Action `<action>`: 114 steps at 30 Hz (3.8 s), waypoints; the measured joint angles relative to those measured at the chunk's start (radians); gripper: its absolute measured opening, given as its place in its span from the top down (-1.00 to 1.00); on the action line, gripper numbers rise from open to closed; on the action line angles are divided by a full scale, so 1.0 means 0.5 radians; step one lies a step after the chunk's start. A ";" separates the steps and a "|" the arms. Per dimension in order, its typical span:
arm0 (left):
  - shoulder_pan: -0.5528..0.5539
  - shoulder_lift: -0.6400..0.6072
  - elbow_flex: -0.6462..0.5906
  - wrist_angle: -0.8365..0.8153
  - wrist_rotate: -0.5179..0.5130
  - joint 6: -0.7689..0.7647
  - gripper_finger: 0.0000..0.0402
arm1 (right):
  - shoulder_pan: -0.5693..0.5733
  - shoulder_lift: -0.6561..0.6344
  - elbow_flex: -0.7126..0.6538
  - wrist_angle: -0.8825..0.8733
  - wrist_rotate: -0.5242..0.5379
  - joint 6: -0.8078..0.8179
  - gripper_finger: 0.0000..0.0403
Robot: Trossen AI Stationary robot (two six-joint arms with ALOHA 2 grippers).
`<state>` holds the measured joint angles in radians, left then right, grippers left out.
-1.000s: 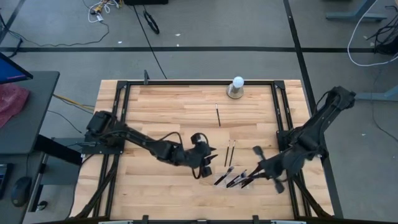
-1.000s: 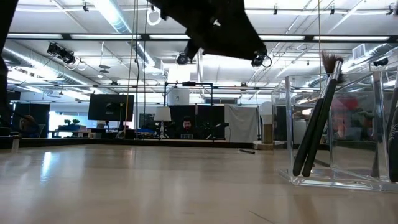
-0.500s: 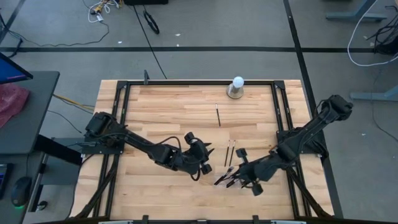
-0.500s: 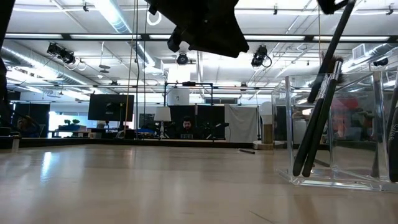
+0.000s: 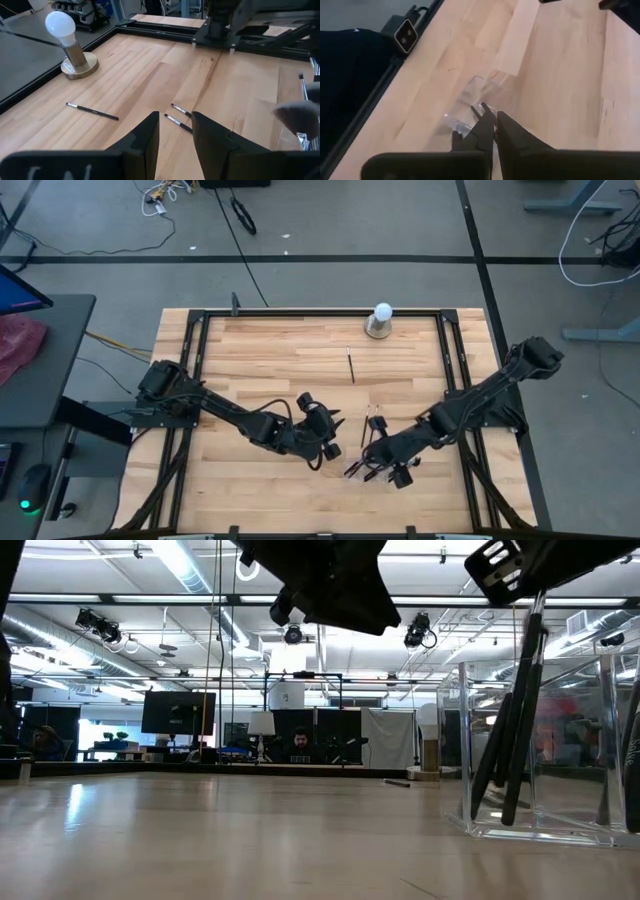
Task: Put items in baskets/containers
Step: Put the eyeshadow brush into the left section of the transparent organizer, then put the eyeshadow brush into the middle section of the transparent organizer
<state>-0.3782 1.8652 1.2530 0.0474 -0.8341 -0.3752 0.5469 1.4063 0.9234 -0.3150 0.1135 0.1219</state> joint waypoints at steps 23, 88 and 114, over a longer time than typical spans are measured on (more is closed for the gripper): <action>-0.002 0.000 0.000 -0.019 0.001 -0.014 0.42 | -0.084 -0.302 -0.002 -0.199 0.377 0.001 0.20; 0.910 0.754 0.360 0.156 0.068 -0.749 -0.08 | 0.053 -1.422 -1.139 -0.260 0.842 0.839 0.34; 1.017 0.958 0.454 0.340 0.340 -0.703 -0.10 | 0.053 -1.421 -1.138 -0.156 0.842 0.748 0.35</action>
<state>0.1302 2.3445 1.4800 0.2174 -0.6640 -0.7268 0.5732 0.6956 0.3542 -0.3927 0.5346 0.4957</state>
